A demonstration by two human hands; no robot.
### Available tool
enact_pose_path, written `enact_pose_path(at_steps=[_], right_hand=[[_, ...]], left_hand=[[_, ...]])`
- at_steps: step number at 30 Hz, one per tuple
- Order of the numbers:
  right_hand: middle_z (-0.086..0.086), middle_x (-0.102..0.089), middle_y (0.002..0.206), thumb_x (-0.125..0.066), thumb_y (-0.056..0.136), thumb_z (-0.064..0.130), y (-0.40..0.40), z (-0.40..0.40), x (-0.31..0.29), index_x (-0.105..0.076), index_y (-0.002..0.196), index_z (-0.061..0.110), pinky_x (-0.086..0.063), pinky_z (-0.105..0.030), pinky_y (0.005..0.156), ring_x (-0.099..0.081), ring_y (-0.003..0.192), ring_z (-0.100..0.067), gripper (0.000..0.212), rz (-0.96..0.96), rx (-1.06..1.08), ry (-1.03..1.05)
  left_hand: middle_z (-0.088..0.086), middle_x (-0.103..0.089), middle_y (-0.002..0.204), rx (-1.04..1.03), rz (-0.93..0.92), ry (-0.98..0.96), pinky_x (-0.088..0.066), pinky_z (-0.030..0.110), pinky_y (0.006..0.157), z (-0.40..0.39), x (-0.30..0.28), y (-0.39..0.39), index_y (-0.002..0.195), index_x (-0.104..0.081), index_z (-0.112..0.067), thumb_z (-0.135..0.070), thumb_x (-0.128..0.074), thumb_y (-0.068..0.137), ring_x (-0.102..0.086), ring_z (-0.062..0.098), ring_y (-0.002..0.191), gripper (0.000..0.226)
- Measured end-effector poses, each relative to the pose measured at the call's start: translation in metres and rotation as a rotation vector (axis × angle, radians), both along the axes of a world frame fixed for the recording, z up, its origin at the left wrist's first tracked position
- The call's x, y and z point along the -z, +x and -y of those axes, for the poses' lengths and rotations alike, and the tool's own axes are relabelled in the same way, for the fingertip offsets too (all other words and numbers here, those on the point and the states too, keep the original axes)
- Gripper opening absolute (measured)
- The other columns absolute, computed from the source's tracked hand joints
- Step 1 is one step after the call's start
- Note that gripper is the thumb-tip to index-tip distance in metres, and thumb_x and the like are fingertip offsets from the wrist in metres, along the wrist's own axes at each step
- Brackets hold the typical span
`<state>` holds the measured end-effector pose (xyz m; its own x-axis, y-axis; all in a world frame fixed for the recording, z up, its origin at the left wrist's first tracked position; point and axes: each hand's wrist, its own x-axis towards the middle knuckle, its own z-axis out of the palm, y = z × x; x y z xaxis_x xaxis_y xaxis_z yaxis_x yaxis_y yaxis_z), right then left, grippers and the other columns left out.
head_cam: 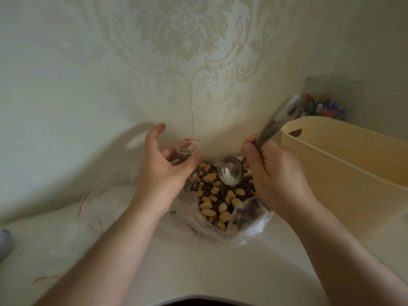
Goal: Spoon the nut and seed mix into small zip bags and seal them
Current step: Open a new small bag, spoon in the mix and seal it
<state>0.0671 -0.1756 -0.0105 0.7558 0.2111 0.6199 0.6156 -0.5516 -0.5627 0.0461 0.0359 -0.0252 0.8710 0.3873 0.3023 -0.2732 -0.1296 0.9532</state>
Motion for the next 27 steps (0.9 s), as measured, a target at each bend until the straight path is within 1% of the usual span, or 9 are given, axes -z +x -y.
enact_pose_path(at_steps=[2, 5, 6, 9, 14, 19, 22, 25, 27], right_hand=[[0.002, -0.064, 0.078, -0.032, 0.103, 0.049, -0.001, -0.001, 0.0, -0.062, 0.098, 0.015, -0.046, -0.029, 0.068, -0.061, 0.072, -0.014, 0.045, 0.004, -0.004, -0.004], [0.006, -0.062, 0.08, -0.031, 0.102, 0.051, -0.002, -0.004, 0.003, -0.062, 0.099, 0.017, -0.047, -0.023, 0.068, -0.06, 0.074, -0.009, 0.046, -0.002, -0.005, -0.034], [0.007, -0.061, 0.081, -0.032, 0.102, 0.051, -0.002, -0.006, 0.004, -0.062, 0.099, 0.017, -0.047, -0.021, 0.068, -0.06, 0.075, -0.009, 0.046, -0.008, -0.005, -0.052], [0.01, -0.061, 0.085, -0.037, 0.106, 0.046, -0.003, -0.013, 0.01, -0.061, 0.1, 0.02, -0.048, -0.021, 0.067, -0.062, 0.079, -0.009, 0.035, -0.041, -0.014, -0.114], [0.01, -0.065, 0.084, -0.041, 0.107, 0.04, -0.005, -0.022, 0.016, -0.065, 0.102, 0.022, -0.051, -0.031, 0.071, -0.062, 0.078, -0.009, 0.03, -0.04, -0.044, -0.172], [0.005, -0.071, 0.076, -0.045, 0.109, 0.041, 0.0, -0.019, 0.019, -0.061, 0.098, 0.028, -0.059, -0.039, 0.069, -0.069, 0.073, -0.009, 0.023, -0.161, 0.001, -0.04], [0.007, -0.072, 0.071, -0.046, 0.109, 0.043, 0.004, -0.015, 0.018, -0.056, 0.093, 0.037, -0.063, -0.04, 0.071, -0.07, 0.07, -0.003, 0.019, -0.252, 0.041, 0.079], [0.016, -0.073, 0.077, -0.047, 0.108, 0.041, 0.007, -0.011, 0.016, -0.055, 0.093, 0.035, -0.064, -0.043, 0.073, -0.074, 0.071, -0.006, 0.019, -0.279, 0.032, 0.19], [0.015, -0.073, 0.078, -0.047, 0.108, 0.042, 0.007, -0.01, 0.015, -0.056, 0.095, 0.035, -0.065, -0.043, 0.073, -0.075, 0.071, -0.008, 0.018, -0.285, 0.021, 0.229]], left_hand=[[-0.011, -0.079, 0.109, 0.0, -0.048, 0.044, -0.057, 0.029, 0.09, 0.0, 0.002, 0.0, 0.154, -0.032, -0.039, -0.019, -0.091, 0.08, -0.075, 0.004, 0.1, 0.096], [-0.015, -0.079, 0.103, -0.014, -0.098, 0.09, -0.057, 0.017, 0.076, 0.0, 0.003, 0.0, 0.152, -0.033, -0.042, -0.022, -0.093, 0.078, -0.075, -0.001, 0.093, 0.097], [-0.015, -0.079, 0.103, -0.016, -0.106, 0.107, -0.057, 0.017, 0.074, 0.001, 0.004, -0.001, 0.152, -0.033, -0.043, -0.022, -0.093, 0.078, -0.075, -0.001, 0.093, 0.097], [-0.013, -0.078, 0.106, 0.002, -0.121, 0.12, -0.06, 0.026, 0.08, 0.005, 0.006, -0.001, 0.152, -0.032, -0.043, -0.022, -0.093, 0.078, -0.076, 0.002, 0.093, 0.098], [-0.013, -0.079, 0.108, 0.04, -0.14, 0.057, -0.063, 0.031, 0.086, 0.011, 0.009, 0.0, 0.15, -0.038, -0.042, -0.016, -0.092, 0.079, -0.076, 0.005, 0.094, 0.093], [-0.016, -0.079, 0.105, 0.054, -0.142, 0.018, -0.061, 0.023, 0.081, 0.01, 0.009, 0.001, 0.146, -0.04, -0.044, -0.015, -0.091, 0.081, -0.074, -0.002, 0.096, 0.087], [-0.017, -0.078, 0.108, 0.068, -0.185, 0.078, -0.058, 0.026, 0.084, 0.004, 0.009, 0.002, 0.146, -0.041, -0.048, -0.024, -0.093, 0.078, -0.073, -0.002, 0.099, 0.089], [-0.016, -0.077, 0.111, 0.114, -0.237, 0.124, -0.055, 0.025, 0.085, -0.001, 0.007, 0.0, 0.145, -0.045, -0.047, -0.028, -0.093, 0.077, -0.069, -0.002, 0.102, 0.086], [-0.015, -0.077, 0.11, 0.119, -0.238, 0.133, -0.056, 0.025, 0.085, -0.002, 0.008, 0.0, 0.143, -0.048, -0.046, -0.028, -0.093, 0.077, -0.07, -0.002, 0.101, 0.082]])
